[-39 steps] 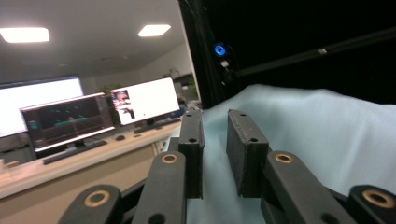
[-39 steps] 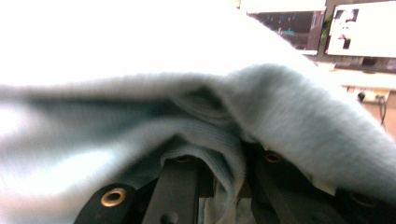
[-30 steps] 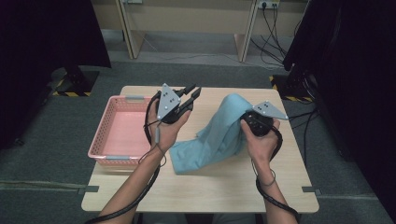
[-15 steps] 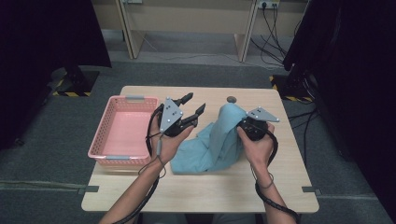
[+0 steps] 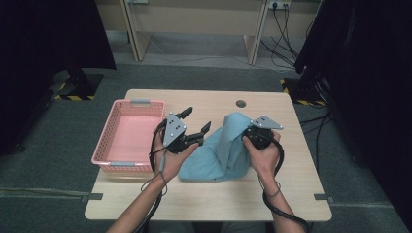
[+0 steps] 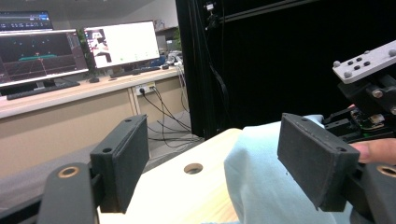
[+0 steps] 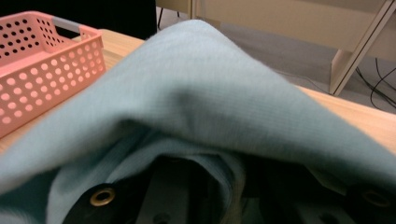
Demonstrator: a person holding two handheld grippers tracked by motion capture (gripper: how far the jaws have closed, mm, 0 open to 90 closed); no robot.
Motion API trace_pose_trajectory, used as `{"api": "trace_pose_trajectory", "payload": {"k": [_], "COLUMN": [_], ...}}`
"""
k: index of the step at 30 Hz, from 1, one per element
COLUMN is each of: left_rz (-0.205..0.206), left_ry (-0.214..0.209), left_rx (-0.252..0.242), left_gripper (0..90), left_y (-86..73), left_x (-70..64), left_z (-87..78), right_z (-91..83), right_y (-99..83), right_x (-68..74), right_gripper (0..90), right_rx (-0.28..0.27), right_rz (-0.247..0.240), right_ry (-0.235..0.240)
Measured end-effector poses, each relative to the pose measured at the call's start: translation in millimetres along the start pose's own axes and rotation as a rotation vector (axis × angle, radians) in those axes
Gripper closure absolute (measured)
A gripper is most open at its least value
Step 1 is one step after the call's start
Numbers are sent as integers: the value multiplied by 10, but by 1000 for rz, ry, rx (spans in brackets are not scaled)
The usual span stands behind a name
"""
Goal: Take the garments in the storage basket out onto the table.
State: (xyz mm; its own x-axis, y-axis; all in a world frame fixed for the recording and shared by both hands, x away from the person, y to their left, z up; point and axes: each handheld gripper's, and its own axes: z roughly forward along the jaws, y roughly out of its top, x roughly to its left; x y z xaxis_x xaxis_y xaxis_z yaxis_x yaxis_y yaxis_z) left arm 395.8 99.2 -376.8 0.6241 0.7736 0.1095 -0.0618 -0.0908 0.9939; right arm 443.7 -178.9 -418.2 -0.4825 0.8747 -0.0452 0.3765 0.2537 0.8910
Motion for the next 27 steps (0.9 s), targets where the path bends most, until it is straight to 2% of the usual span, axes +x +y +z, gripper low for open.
{"api": "trace_pose_trajectory", "payload": {"k": [10, 13, 16, 23, 24, 26, 27], "left_rz": [-23, -38, -48, -62, -69, -69, -73], "left_ry": [19, 24, 29, 36, 37, 37, 38], "left_rx": [8, 9, 15, 31, 32, 32, 36], "left_gripper": [230, 226, 222, 213, 213, 212, 212], "left_y": [-107, -156, -201, -288, -318, -318, -346], "left_x": [53, 70, 83, 114, 121, 121, 129], "left_z": [-101, -126, -151, -213, -238, -238, -262], "right_z": [215, 285, 354, 417, 417, 416, 416], "right_y": [-174, -238, -346, -465, -465, -501, -501], "right_x": [121, 143, 149, 108, 108, 91, 91], "right_gripper": [784, 783, 774, 756, 721, 721, 674], "right_rx": [53, 87, 121, 152, 152, 149, 149], "right_rz": [10, 13, 21, 48, 48, 63, 63], "right_ry": [33, 48, 47, 43, 43, 38, 38]}}
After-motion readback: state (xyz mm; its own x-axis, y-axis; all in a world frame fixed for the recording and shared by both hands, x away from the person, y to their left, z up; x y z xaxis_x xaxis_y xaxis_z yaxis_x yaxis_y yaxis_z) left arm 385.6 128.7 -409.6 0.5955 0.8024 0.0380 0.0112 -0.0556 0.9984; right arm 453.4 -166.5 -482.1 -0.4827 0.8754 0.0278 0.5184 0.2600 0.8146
